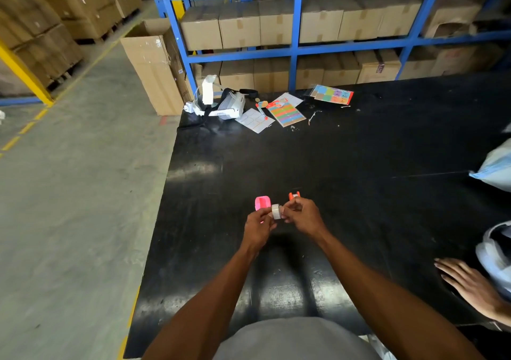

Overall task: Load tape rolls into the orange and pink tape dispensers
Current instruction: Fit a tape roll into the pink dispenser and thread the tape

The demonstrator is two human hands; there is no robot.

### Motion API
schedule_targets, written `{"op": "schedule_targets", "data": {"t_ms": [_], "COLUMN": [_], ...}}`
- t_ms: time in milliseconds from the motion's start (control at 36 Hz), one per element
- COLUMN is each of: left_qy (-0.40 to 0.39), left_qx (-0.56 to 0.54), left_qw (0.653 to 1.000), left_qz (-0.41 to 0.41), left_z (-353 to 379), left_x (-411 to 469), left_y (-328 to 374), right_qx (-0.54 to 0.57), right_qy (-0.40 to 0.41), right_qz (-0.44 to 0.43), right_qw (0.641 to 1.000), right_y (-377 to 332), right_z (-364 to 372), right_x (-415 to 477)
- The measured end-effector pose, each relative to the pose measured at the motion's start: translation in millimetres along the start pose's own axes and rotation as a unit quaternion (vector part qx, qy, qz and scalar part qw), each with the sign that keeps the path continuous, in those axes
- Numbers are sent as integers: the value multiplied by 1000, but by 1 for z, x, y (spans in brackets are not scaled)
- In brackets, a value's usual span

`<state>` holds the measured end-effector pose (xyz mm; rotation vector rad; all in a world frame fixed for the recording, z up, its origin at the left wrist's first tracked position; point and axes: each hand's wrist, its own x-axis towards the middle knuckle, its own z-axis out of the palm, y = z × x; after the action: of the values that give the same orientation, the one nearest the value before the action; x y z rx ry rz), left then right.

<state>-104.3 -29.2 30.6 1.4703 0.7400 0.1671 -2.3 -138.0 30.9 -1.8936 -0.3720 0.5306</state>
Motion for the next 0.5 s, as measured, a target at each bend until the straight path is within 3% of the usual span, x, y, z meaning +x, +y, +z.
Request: {"op": "schedule_targets", "data": {"t_ms": [306, 500], "left_qy": [72, 78], "left_qx": [16, 11], "left_qw": [997, 997], "left_qz": [17, 17], "left_z": [4, -5], "left_x": [-3, -1], "left_y": [3, 4], "right_qx": [16, 83], "right_qy": [-16, -83], "right_qz": [2, 24], "right_qw": [1000, 993], "right_y": [-3, -7], "right_z": [3, 0], "right_x": [0, 1]}}
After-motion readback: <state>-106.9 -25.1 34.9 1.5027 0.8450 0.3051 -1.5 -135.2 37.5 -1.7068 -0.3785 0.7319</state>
